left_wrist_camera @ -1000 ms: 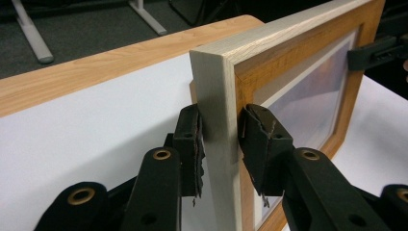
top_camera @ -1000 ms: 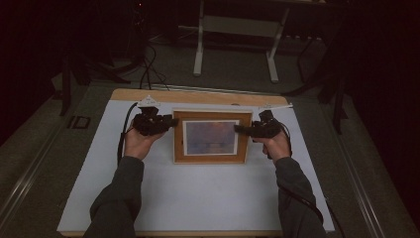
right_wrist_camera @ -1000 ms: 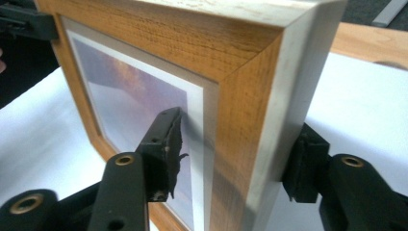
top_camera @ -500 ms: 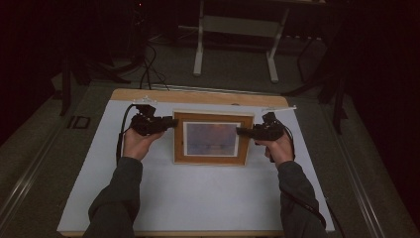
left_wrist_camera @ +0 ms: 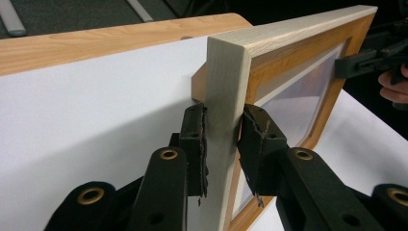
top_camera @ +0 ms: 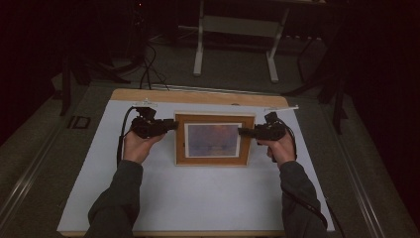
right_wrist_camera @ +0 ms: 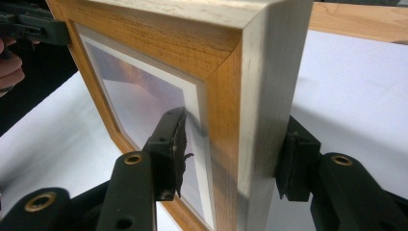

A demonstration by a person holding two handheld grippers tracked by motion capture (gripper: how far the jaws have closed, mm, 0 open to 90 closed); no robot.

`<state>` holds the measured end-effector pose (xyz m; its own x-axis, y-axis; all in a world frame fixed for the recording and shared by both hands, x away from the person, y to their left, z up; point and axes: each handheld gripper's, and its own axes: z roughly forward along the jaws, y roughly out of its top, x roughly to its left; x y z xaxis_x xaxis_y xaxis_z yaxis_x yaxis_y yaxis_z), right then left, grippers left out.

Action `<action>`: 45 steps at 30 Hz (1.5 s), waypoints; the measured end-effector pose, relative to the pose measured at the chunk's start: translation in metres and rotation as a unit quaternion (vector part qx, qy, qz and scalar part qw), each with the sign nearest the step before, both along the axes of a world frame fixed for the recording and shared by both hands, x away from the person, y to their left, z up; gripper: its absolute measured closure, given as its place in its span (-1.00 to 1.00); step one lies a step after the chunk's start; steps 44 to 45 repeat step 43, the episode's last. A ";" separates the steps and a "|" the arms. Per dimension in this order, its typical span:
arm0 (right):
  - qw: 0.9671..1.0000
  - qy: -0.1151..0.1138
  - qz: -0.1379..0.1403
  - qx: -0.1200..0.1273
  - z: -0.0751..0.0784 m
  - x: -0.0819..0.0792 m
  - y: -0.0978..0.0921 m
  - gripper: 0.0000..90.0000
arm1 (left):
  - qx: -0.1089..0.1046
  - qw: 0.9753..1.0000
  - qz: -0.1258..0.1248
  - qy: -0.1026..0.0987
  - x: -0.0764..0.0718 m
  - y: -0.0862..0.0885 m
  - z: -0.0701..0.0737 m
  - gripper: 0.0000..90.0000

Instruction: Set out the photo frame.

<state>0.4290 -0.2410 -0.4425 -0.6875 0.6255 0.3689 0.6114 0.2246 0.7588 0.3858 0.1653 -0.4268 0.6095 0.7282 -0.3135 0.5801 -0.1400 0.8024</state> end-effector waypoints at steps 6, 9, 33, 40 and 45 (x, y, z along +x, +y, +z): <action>1.000 -0.001 0.000 0.002 0.000 -0.001 -0.002 0.12 | 0.008 1.000 -0.001 -0.007 -0.001 -0.002 0.001 0.62; 1.000 -0.003 -0.002 0.001 -0.001 -0.002 -0.003 0.12 | 0.007 1.000 -0.001 -0.008 -0.001 -0.002 0.000 0.61; 0.999 -0.025 -0.014 -0.046 -0.003 -0.017 -0.009 -0.17 | 0.039 0.998 0.020 -0.041 -0.016 0.011 0.008 0.16; 0.998 -0.030 -0.012 -0.047 -0.003 -0.021 -0.015 -0.18 | 0.040 0.998 0.025 -0.032 -0.021 0.025 0.002 0.15; 0.998 -0.031 -0.012 -0.047 -0.004 -0.023 -0.018 -0.20 | 0.057 0.997 0.026 -0.034 -0.026 0.026 0.000 0.18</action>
